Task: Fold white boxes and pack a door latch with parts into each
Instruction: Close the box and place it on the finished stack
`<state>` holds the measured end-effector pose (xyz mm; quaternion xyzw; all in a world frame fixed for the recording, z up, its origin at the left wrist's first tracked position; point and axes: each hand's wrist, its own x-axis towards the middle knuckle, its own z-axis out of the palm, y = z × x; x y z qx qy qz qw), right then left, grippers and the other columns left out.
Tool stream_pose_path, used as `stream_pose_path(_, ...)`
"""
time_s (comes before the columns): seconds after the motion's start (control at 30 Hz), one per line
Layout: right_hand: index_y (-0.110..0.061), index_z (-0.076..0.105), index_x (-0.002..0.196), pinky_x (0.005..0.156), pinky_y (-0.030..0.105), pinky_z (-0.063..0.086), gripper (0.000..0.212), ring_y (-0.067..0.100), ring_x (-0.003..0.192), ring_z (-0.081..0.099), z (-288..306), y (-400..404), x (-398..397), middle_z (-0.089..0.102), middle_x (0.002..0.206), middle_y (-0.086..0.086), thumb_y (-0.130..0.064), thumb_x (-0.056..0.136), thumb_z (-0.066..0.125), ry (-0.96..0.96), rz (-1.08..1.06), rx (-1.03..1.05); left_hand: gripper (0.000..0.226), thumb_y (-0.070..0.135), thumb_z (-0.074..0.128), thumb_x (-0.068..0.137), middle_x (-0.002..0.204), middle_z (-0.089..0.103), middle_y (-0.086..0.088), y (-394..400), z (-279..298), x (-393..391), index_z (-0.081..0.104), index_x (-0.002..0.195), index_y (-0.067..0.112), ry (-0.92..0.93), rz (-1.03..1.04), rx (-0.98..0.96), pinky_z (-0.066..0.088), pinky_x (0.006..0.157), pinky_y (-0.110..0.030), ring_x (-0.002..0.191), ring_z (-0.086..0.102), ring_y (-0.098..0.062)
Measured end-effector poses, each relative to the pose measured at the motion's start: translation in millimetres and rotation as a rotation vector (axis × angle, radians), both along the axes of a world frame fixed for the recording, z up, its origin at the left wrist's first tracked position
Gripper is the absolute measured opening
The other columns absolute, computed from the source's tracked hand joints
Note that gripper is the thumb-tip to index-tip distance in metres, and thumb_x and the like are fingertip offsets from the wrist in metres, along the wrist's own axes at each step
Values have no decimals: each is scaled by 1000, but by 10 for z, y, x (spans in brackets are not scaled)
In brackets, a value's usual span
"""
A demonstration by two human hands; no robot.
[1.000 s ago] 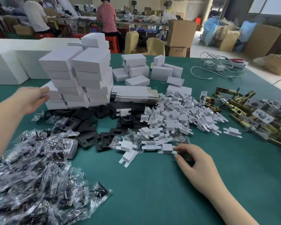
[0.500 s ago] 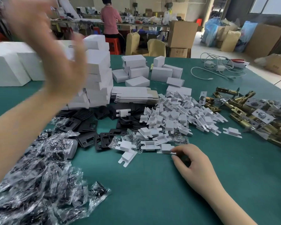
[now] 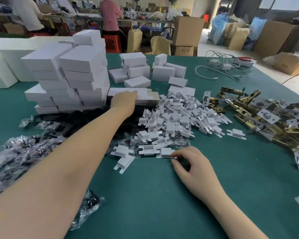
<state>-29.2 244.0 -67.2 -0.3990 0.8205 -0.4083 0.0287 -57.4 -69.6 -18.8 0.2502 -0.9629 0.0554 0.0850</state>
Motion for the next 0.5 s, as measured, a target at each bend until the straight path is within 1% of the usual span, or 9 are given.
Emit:
stream_pose_path(0.07,-42,62,89,77,7,39,23,-1,95,56,0,-1,0,57,92,-21,-19,88,65,-5,0,2,22,5,49,92,109,62,-11,-5,93,49,61,103,19,13,1,-66,36,68,-32,94,55,-32)
stream_pose_path(0.1,-43,61,89,76,7,39,24,-1,94,55,-1,-3,-1,57,91,-21,-19,88,65,-9,-2,1,18,4,50,91,98,62,-10,-9,136,76,58,85,19,21,10,-62,32,63,-31,84,52,-29)
stream_pose_path(0.13,-43,61,88,76,7,39,25,-2,93,55,1,-2,-2,56,91,-21,-19,88,65,-10,-5,1,22,6,49,92,90,60,-9,-12,163,99,54,75,19,69,13,-26,31,59,-30,80,51,-29)
stream_pose_path(0.2,-42,62,89,75,7,39,23,-1,93,55,6,-4,-5,56,90,-19,-19,89,64,-7,-10,3,26,12,45,97,87,63,-10,5,230,166,61,77,17,209,41,80,36,58,-31,77,54,-30)
stream_pose_path(0.27,-38,64,90,75,8,39,19,-1,92,54,7,-3,-6,56,90,-18,-19,89,64,-15,-11,8,26,20,43,102,86,64,-4,96,306,254,67,94,15,513,36,163,41,63,-31,76,54,-26)
stream_pose_path(0.33,-36,66,92,74,10,39,16,-1,91,54,10,-2,-1,56,91,-18,-20,90,63,-12,-12,11,25,27,41,104,81,58,6,309,439,322,62,102,12,876,16,332,39,61,-23,72,52,-15)
stream_pose_path(0.37,-35,66,93,73,11,38,14,-2,91,53,9,-2,-2,56,91,-18,-21,90,63,-6,-12,15,23,28,42,104,80,55,9,451,512,345,58,101,12,1011,-9,475,37,60,-14,71,50,-9)
stream_pose_path(0.43,-33,65,102,75,12,38,11,-5,92,52,20,-10,0,58,93,-19,-28,93,60,3,-13,16,16,29,43,104,85,55,12,743,573,394,53,100,16,1115,-52,807,38,65,-7,77,51,-2)
stream_pose_path(0.5,-38,55,121,78,9,41,26,-9,95,53,63,-10,7,59,99,-21,-44,96,52,-73,-54,-61,14,30,45,102,93,60,10,1031,441,460,56,96,23,1063,-36,1062,47,76,-23,87,56,-9)
